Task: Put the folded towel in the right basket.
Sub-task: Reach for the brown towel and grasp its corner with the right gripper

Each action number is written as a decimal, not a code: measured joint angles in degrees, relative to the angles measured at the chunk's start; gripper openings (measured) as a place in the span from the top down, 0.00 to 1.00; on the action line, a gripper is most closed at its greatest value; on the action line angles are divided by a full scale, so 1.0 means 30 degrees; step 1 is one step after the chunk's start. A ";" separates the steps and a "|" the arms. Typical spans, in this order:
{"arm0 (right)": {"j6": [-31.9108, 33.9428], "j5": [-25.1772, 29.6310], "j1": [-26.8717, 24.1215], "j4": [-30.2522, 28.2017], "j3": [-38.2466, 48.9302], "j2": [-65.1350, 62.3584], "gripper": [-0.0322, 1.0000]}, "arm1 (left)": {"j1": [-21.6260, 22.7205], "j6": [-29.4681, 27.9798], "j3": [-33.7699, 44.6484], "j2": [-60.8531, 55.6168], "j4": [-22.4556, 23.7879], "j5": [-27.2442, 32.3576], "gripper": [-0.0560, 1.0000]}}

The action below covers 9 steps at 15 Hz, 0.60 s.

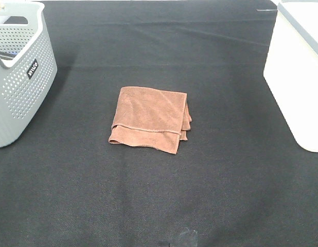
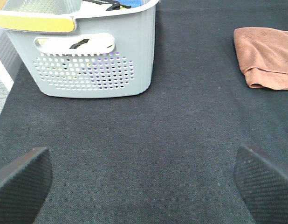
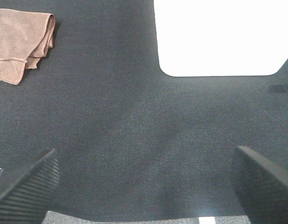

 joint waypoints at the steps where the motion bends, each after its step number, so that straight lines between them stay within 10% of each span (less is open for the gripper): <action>1: 0.0000 0.0000 0.0000 0.0000 0.0000 0.0000 0.04 | 0.0000 0.0000 0.0000 0.0000 0.0000 0.0000 0.01; 9: 0.0000 0.0000 0.0000 0.0000 0.0000 0.0000 0.04 | 0.0000 0.0000 0.0000 0.0000 -0.0019 0.0000 0.01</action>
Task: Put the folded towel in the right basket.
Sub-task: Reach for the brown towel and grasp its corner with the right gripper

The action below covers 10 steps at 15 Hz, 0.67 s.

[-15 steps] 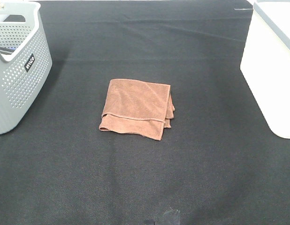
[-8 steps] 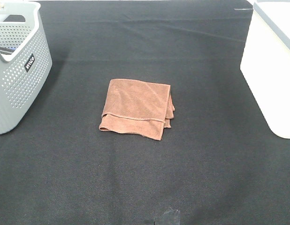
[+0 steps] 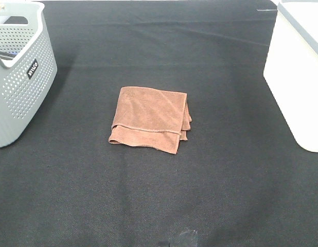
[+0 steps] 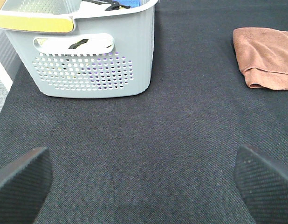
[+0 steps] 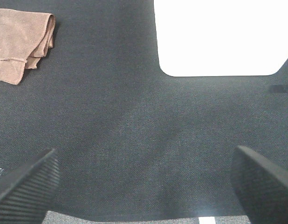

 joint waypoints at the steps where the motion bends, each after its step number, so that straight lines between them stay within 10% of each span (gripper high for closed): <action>1: 0.0000 0.0000 0.0000 0.0000 0.0000 0.0000 0.04 | 0.0000 0.0000 0.0000 0.0000 0.0115 0.0000 0.01; 10: 0.0000 0.0000 0.0000 -0.0248 0.0000 0.0000 0.04 | 0.0000 0.0000 0.0000 0.0000 0.0000 0.0000 0.01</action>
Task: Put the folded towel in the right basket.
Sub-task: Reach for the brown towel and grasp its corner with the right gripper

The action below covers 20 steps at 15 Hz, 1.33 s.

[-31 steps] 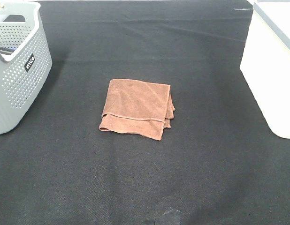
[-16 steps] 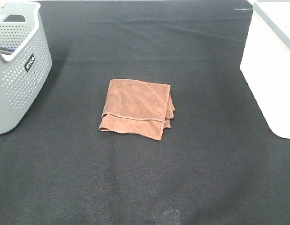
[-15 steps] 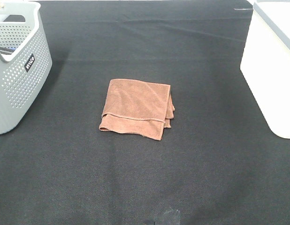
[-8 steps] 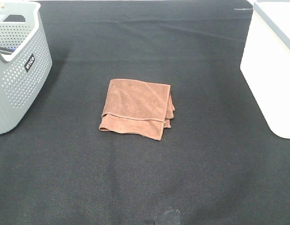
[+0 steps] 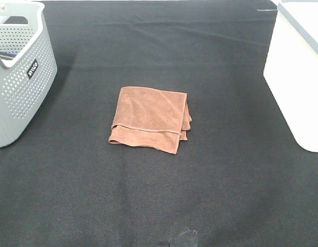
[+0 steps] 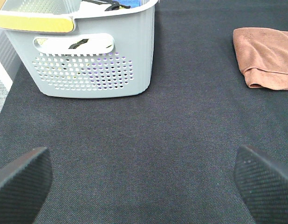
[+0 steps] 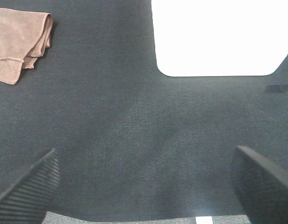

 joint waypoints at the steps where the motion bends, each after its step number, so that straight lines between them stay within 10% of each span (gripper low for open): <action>1: 0.0000 0.0000 0.0000 0.0000 0.0000 0.0000 0.04 | 0.0000 0.0000 0.0000 0.0000 0.0000 0.0000 0.01; 20: 0.0000 -0.0019 0.0000 -0.0286 -0.0057 0.0707 0.04 | 0.0000 0.0000 0.0000 0.0000 0.0000 0.0000 0.01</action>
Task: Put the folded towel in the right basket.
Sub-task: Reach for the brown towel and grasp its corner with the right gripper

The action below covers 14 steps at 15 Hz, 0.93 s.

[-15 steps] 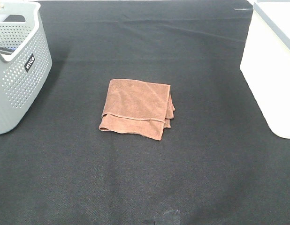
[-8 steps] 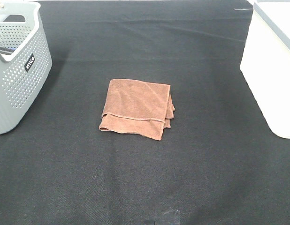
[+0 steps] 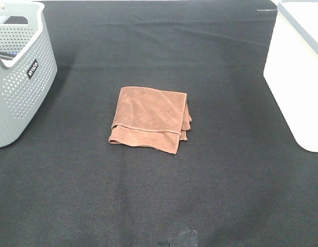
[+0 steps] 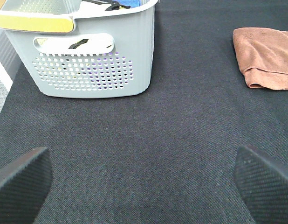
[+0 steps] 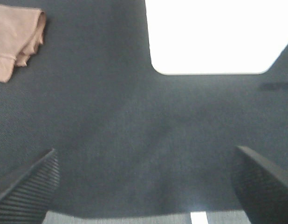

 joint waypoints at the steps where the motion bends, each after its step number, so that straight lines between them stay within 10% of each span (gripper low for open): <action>1: 0.0000 0.0019 0.0000 0.0000 -0.0248 0.1241 0.04 | 0.0000 0.0000 0.0000 0.0000 0.0000 0.0000 0.01; 7: -0.0115 0.2215 0.0000 0.4068 -1.0714 1.5374 0.04 | 0.0000 0.0000 0.0000 0.0000 0.0115 0.0000 0.01; 14: -0.2712 0.2196 0.0134 0.9053 -1.5432 2.2441 0.04 | 0.0000 0.0000 0.0000 0.0000 0.0115 0.0000 0.01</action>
